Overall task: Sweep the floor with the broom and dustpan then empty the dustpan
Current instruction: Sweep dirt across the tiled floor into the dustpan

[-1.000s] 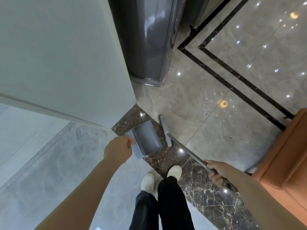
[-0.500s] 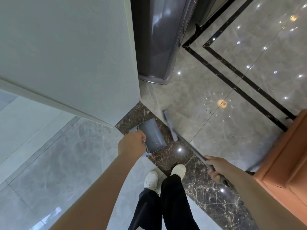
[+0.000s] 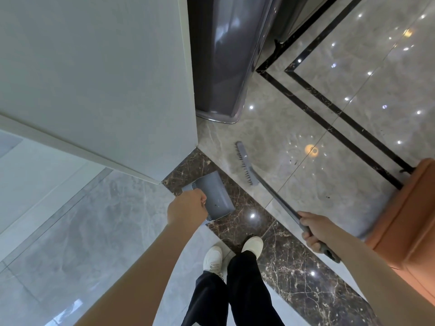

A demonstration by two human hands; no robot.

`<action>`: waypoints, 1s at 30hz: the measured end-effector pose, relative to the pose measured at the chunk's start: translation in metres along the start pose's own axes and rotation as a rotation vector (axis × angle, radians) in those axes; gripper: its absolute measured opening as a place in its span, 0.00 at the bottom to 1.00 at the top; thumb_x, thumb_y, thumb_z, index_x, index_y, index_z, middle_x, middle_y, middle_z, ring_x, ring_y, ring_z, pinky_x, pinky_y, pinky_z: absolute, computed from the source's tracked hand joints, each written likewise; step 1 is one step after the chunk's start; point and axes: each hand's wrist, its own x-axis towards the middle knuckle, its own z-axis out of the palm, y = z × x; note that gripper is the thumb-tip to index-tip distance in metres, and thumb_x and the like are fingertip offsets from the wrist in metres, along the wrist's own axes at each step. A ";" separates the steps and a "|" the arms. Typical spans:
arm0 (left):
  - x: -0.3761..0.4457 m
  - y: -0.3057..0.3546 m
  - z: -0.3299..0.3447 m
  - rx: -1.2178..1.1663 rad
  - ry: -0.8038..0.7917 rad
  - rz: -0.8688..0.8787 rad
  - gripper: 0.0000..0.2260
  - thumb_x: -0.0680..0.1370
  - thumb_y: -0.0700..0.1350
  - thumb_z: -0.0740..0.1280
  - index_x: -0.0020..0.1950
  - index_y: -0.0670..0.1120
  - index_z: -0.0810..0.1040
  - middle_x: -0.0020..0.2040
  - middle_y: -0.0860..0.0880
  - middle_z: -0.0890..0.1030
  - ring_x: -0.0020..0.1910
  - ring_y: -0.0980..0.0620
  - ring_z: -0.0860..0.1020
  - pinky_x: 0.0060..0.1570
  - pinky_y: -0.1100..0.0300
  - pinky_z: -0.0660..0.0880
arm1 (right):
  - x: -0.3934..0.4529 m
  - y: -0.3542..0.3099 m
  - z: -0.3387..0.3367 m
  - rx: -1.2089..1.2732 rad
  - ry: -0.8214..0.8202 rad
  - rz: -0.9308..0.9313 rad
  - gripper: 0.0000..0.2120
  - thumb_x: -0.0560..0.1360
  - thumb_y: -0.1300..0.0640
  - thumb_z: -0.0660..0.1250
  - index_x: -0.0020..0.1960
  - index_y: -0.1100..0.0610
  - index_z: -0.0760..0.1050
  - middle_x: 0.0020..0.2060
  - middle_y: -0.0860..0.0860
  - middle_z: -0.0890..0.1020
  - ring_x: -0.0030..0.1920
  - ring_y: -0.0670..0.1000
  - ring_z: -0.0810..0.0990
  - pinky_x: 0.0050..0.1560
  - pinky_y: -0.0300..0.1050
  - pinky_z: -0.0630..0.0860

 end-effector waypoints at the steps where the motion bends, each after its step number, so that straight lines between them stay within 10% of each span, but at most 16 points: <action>1: 0.000 0.000 0.000 0.001 0.000 -0.002 0.09 0.77 0.39 0.61 0.51 0.50 0.77 0.44 0.52 0.77 0.42 0.51 0.76 0.40 0.60 0.73 | 0.002 -0.002 0.006 -0.042 0.006 -0.006 0.21 0.82 0.61 0.51 0.73 0.48 0.63 0.27 0.52 0.67 0.15 0.43 0.60 0.14 0.30 0.58; 11: 0.004 0.008 0.002 -0.004 0.025 0.000 0.09 0.78 0.40 0.61 0.53 0.51 0.78 0.49 0.50 0.81 0.43 0.51 0.76 0.42 0.60 0.73 | 0.001 0.014 0.025 0.258 -0.327 0.160 0.15 0.82 0.59 0.53 0.66 0.52 0.70 0.25 0.49 0.65 0.16 0.42 0.60 0.12 0.32 0.58; 24: 0.010 0.069 0.010 -0.077 -0.019 0.066 0.11 0.77 0.38 0.61 0.53 0.50 0.79 0.50 0.50 0.81 0.42 0.47 0.82 0.39 0.56 0.79 | 0.016 0.029 -0.062 0.347 0.050 0.054 0.18 0.83 0.57 0.52 0.72 0.52 0.64 0.26 0.52 0.64 0.13 0.44 0.58 0.14 0.29 0.57; 30: 0.024 0.131 0.023 0.026 -0.026 0.159 0.14 0.77 0.38 0.61 0.57 0.51 0.79 0.53 0.50 0.82 0.50 0.48 0.80 0.39 0.60 0.71 | 0.026 0.059 -0.143 0.462 0.167 0.054 0.08 0.83 0.59 0.51 0.57 0.51 0.68 0.23 0.53 0.65 0.11 0.44 0.59 0.14 0.26 0.57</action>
